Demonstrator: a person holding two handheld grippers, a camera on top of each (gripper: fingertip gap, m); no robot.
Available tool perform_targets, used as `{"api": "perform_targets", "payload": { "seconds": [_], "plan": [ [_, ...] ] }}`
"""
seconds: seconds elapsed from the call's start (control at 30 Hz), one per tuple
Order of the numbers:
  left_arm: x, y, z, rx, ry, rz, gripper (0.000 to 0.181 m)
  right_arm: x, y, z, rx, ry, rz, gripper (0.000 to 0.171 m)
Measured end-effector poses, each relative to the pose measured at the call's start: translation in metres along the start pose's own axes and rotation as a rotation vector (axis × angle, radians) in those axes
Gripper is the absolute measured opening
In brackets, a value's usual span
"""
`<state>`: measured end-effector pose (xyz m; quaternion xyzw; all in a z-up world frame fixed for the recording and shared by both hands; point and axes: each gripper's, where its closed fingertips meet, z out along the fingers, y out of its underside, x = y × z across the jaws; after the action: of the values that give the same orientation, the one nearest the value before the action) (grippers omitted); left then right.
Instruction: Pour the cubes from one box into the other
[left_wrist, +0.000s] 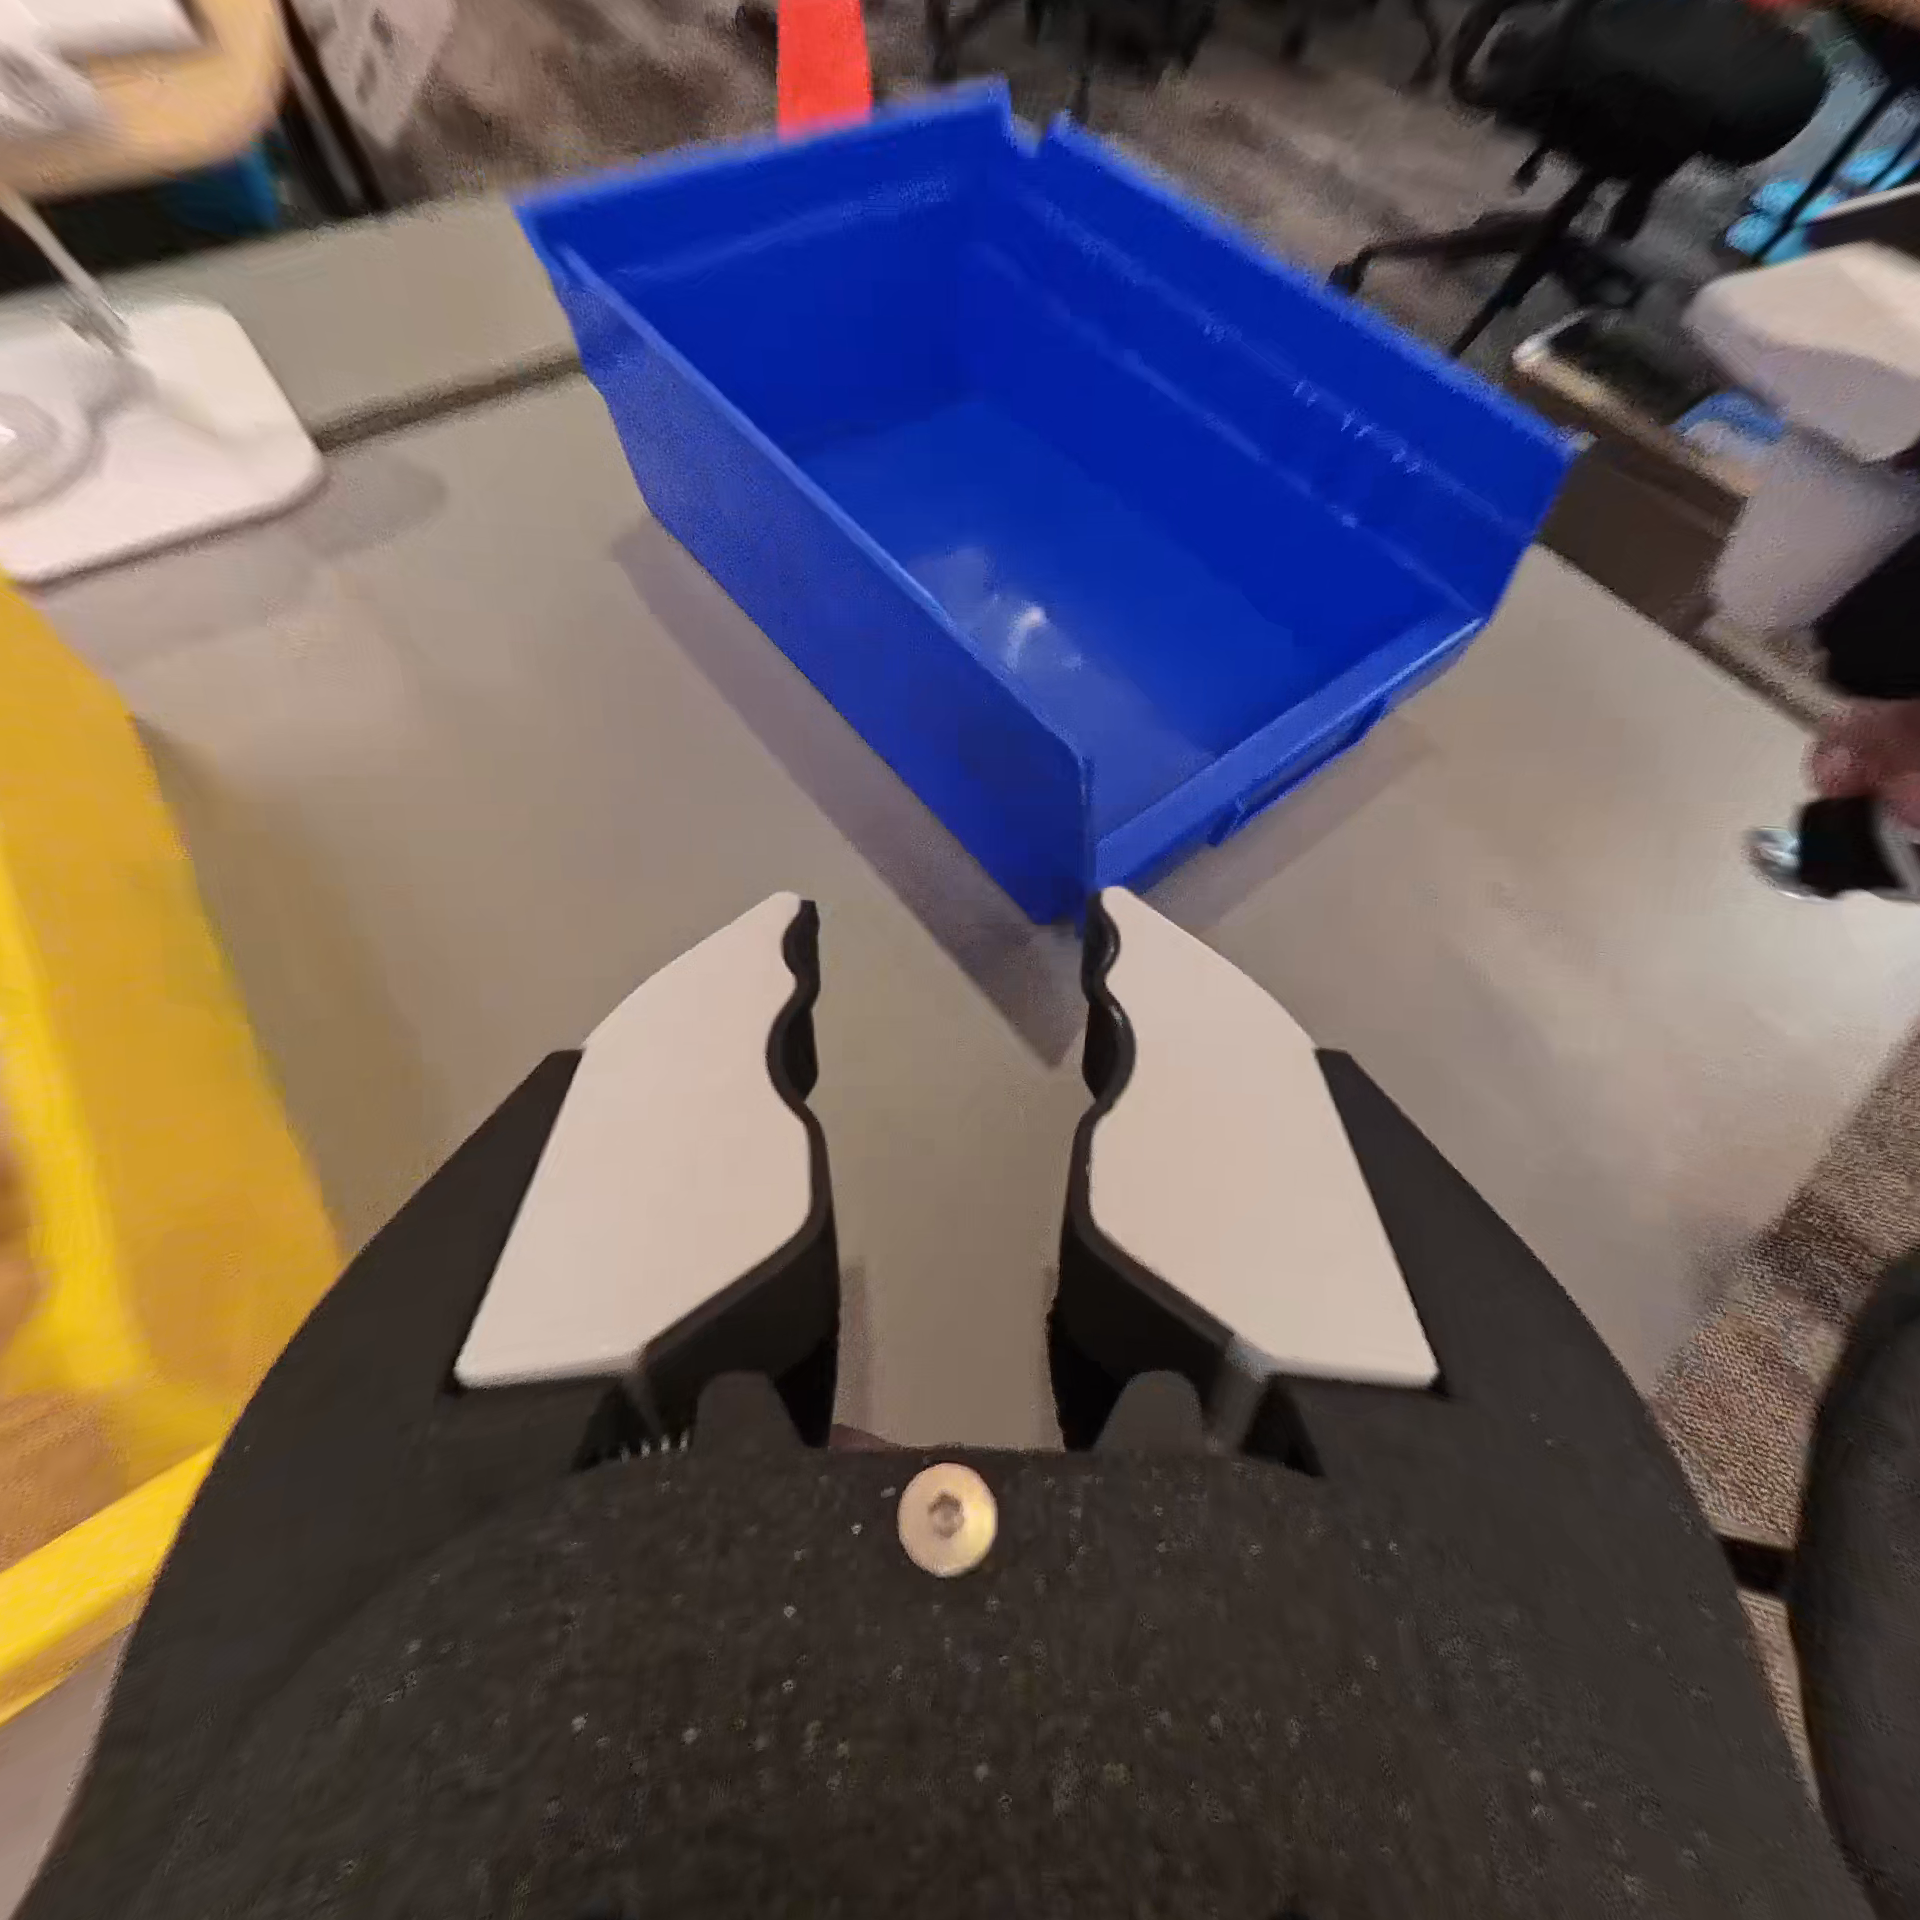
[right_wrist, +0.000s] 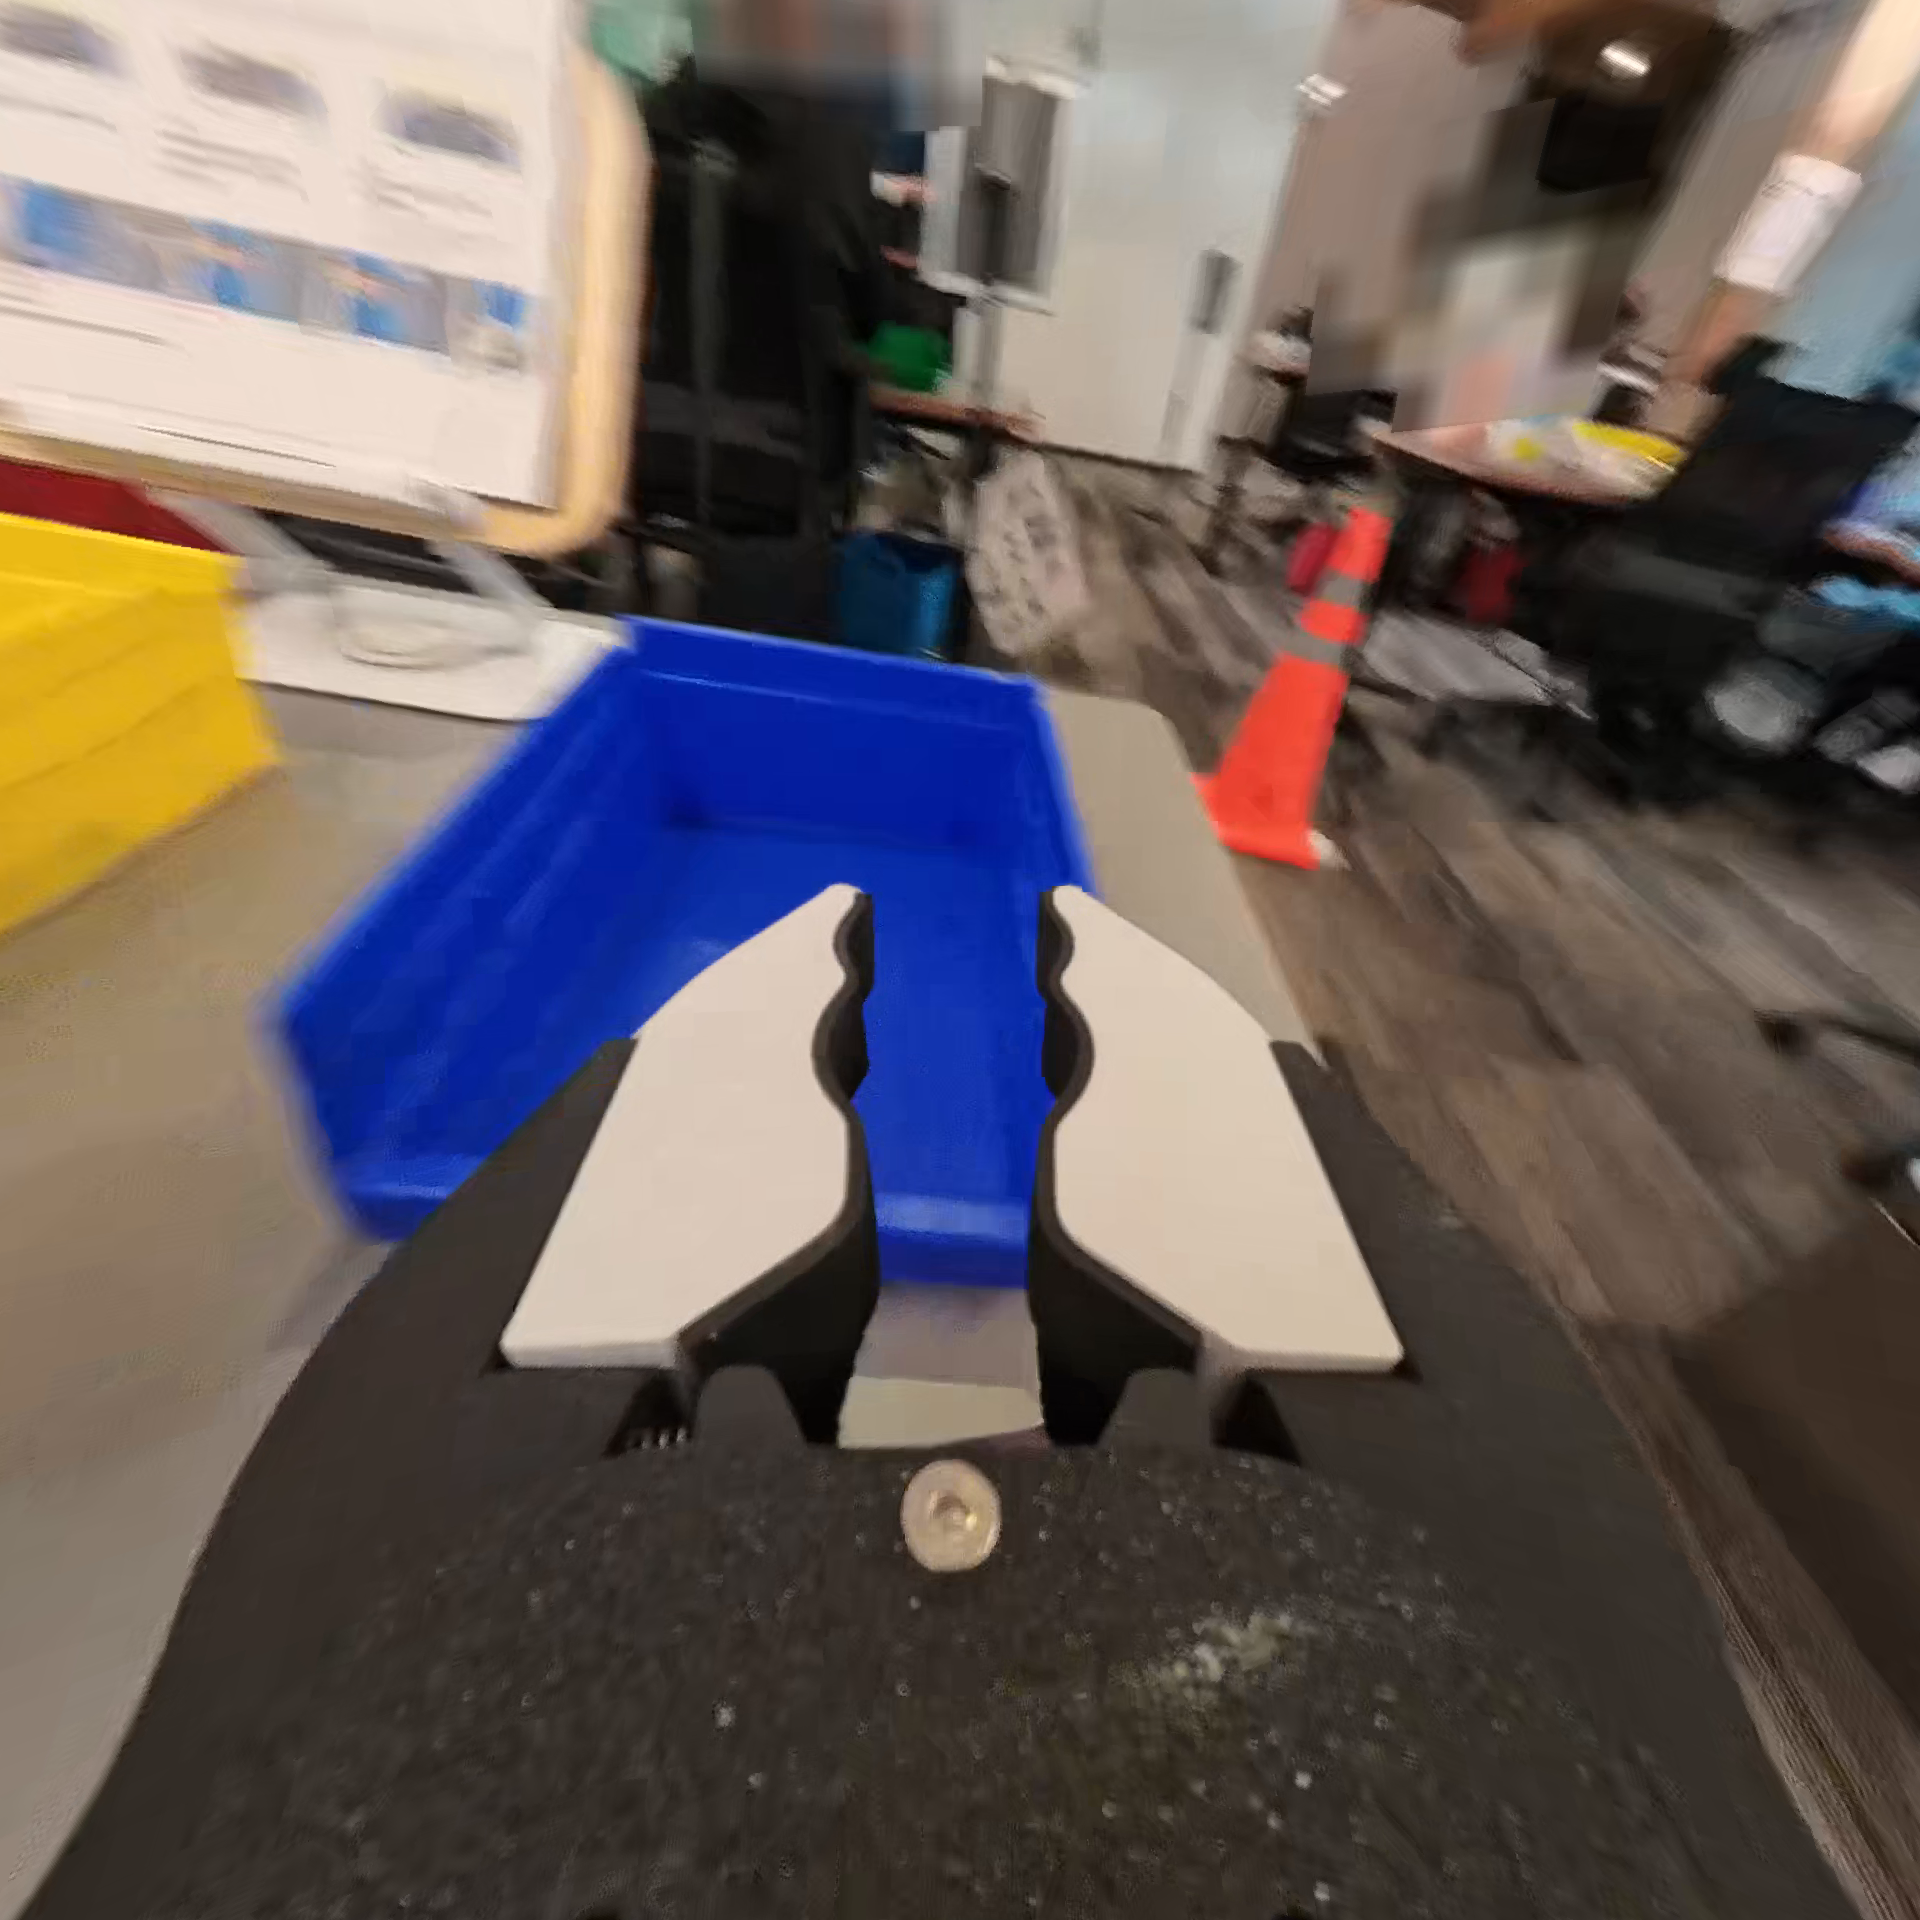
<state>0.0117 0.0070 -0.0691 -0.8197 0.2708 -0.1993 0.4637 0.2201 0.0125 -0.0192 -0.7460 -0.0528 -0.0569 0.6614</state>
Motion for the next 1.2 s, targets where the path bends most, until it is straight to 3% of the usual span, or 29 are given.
{"api": "perform_targets", "payload": {
  "seconds": [0.13,0.23,0.37,0.47,0.57,0.63,0.7,0.77,0.87,1.03,1.2],
  "plan": [
    [-0.078,0.002,-0.096,0.106,-0.121,0.037,0.044,-0.118,-0.029,-0.016,-0.017,-0.341,0.028,0.034],
    [-0.160,0.046,-0.132,0.014,-0.296,0.016,0.049,-0.236,-0.021,-0.022,-0.117,-0.605,0.231,0.047],
    [-0.253,0.089,-0.160,0.041,-0.466,-0.109,0.055,-0.341,0.026,-0.004,-0.289,-0.608,0.286,0.059],
    [-0.280,0.106,-0.147,0.013,-0.410,-0.178,0.056,-0.358,0.039,0.022,-0.343,-0.470,0.310,0.062],
    [-0.296,0.106,-0.126,0.014,-0.360,-0.228,0.055,-0.381,0.042,0.040,-0.357,-0.476,0.381,0.058],
    [-0.299,0.105,-0.114,0.031,-0.307,-0.279,0.032,-0.388,0.051,0.051,-0.384,-0.421,0.309,0.052],
    [-0.305,0.107,-0.112,0.023,-0.330,-0.257,0.009,-0.377,0.056,0.061,-0.366,-0.289,0.197,0.032],
    [-0.307,0.108,-0.113,-0.015,-0.361,-0.214,0.007,-0.367,0.051,0.062,-0.329,-0.229,0.258,0.010],
    [-0.310,0.109,-0.117,-0.027,-0.416,-0.202,0.004,-0.367,0.047,0.061,-0.314,-0.132,0.181,0.003],
    [-0.343,0.102,-0.159,0.029,-0.455,-0.216,0.003,-0.412,0.017,0.056,-0.247,-0.160,0.155,0.004],
    [-0.403,0.117,-0.229,0.057,-0.545,-0.208,0.003,-0.500,-0.008,0.054,-0.218,-0.246,0.132,0.004]
  ]
}}
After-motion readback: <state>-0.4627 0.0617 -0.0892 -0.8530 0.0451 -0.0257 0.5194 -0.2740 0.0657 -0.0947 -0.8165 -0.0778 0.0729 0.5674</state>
